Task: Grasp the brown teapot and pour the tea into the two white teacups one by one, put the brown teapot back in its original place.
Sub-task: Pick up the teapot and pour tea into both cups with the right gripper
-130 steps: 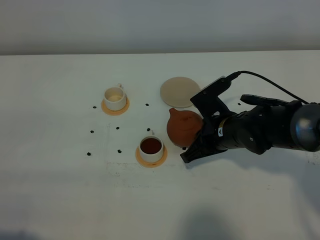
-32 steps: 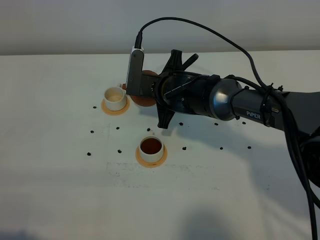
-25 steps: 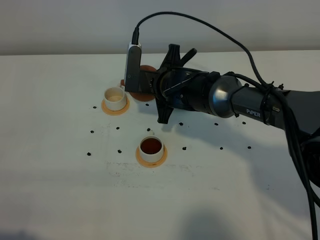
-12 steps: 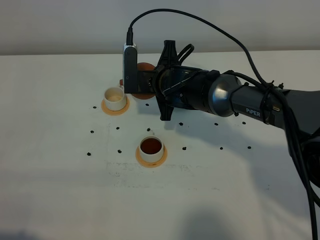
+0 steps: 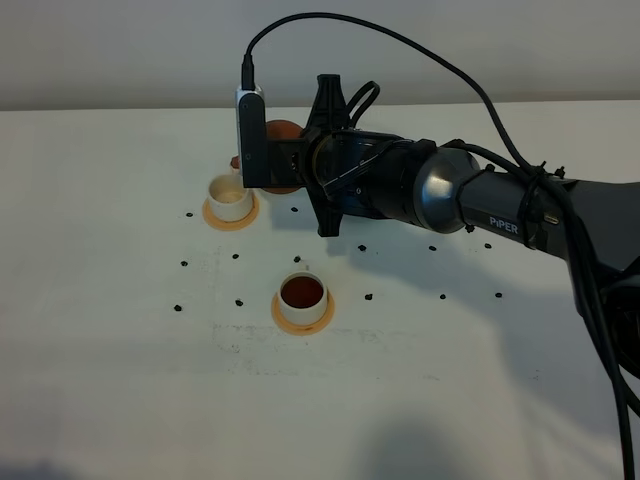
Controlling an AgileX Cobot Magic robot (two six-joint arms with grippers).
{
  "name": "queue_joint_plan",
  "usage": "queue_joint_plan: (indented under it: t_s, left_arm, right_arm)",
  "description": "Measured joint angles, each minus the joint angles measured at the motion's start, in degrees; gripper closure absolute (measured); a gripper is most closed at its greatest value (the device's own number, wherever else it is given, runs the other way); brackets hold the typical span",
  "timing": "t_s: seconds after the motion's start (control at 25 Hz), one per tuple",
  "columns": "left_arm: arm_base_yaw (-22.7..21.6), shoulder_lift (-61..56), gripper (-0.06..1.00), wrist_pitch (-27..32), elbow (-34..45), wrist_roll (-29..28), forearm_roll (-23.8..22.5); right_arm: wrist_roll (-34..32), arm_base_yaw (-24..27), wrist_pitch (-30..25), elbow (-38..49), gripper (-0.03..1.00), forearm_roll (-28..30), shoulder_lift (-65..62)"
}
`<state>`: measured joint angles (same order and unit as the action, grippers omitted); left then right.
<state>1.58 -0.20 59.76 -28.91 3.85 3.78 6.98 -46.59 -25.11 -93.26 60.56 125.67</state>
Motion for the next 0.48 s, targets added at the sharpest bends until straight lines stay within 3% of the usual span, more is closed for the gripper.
queue_joint_plan:
  t_s: [0.48]
  left_arm:
    - [0.0, 0.0, 0.47, 0.0, 0.0, 0.0, 0.0]
  right_arm:
    - [1.6, 0.0, 0.8, -0.1, 0.88, 2.8, 0.0]
